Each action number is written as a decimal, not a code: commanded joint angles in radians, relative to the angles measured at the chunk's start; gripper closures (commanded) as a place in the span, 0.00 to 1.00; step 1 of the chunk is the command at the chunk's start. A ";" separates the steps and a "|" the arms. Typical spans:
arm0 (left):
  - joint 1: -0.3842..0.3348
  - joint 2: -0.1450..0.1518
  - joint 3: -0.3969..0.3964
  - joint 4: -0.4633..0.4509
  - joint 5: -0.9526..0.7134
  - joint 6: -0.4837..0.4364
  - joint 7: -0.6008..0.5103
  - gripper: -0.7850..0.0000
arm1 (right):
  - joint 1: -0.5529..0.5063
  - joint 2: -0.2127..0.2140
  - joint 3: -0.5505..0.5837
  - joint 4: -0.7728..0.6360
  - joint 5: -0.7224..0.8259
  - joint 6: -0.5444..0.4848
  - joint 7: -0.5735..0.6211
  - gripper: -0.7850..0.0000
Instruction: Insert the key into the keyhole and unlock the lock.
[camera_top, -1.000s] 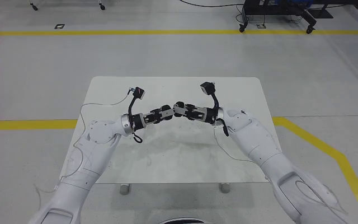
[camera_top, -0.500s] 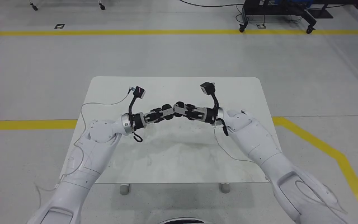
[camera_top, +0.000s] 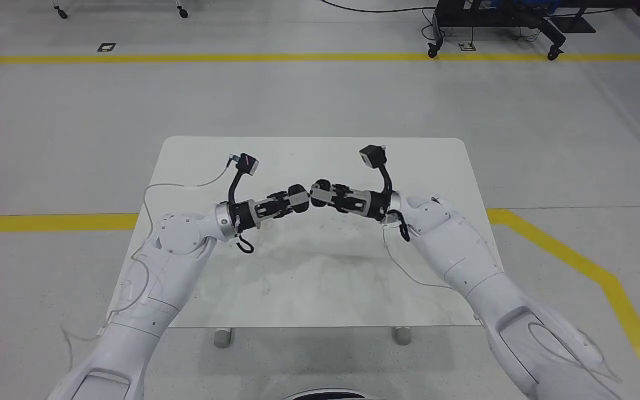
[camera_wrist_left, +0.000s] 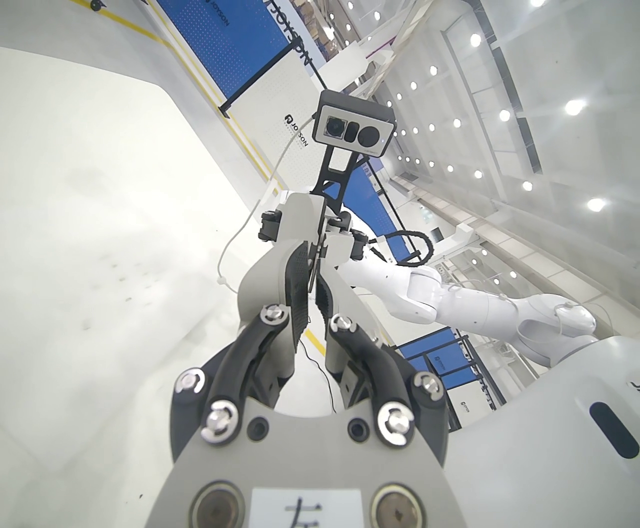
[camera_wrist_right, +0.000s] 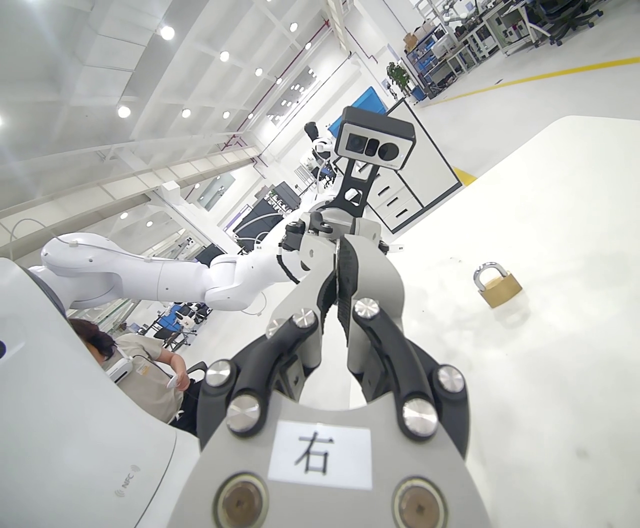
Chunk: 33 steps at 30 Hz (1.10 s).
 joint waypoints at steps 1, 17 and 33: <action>-0.001 0.000 0.000 0.002 -0.006 -0.002 -0.003 1.00 | -0.001 0.000 0.001 -0.001 0.000 0.000 0.000 1.00; -0.008 0.003 0.004 0.008 0.001 -0.013 -0.007 1.00 | 0.004 -0.001 -0.009 -0.001 0.004 0.000 0.000 1.00; -0.009 0.007 0.001 0.005 0.009 -0.036 -0.013 1.00 | 0.001 0.000 -0.009 -0.005 0.010 0.000 0.000 0.55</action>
